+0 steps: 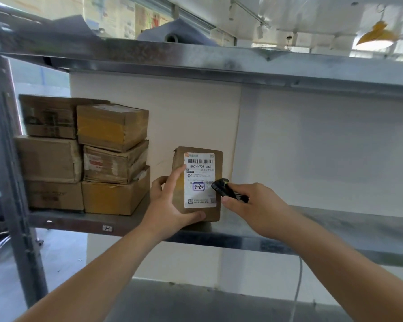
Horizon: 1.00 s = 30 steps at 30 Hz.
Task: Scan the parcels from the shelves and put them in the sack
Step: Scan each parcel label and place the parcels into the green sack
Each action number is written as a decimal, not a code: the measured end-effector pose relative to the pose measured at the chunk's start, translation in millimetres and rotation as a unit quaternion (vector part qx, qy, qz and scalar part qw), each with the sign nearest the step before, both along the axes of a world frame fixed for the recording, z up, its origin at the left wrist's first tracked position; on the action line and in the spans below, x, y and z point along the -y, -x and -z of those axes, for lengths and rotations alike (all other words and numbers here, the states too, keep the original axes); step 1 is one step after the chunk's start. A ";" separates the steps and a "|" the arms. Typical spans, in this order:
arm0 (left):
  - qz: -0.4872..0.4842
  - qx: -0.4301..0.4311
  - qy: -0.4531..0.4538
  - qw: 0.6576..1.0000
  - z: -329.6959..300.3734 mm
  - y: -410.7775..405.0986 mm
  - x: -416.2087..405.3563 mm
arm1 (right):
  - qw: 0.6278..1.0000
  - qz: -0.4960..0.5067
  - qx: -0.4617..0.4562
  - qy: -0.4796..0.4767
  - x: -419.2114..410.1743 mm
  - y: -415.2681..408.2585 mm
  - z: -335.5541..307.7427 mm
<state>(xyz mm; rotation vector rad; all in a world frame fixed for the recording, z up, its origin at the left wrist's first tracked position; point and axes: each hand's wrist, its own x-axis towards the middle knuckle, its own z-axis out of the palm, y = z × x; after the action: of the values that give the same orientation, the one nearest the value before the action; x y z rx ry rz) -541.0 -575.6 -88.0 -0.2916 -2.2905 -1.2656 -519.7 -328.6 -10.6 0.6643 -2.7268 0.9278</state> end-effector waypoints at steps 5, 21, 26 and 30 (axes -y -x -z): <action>-0.015 -0.060 0.076 0.995 2.7 5.0 -7.9 | 1.000 0.006 -0.012 -0.003 -16.4 -15.1 3.4; 0.052 -0.100 0.189 0.975 -3.4 16.9 15.2 | 0.987 0.118 0.061 -0.094 4.1 -87.1 13.7; 0.071 -0.124 0.200 0.969 -6.0 19.5 21.7 | 0.976 0.166 0.068 -0.121 19.3 -114.2 16.0; 0.088 -0.145 0.200 0.965 -4.4 19.2 24.3 | 0.971 0.194 0.076 -0.114 30.7 -132.8 15.0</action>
<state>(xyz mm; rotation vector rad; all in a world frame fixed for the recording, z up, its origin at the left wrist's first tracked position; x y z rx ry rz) -560.1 -599.9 -83.6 -0.7824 -2.2787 -0.7599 -386.9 -359.3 -25.6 0.0793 -2.9700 0.6019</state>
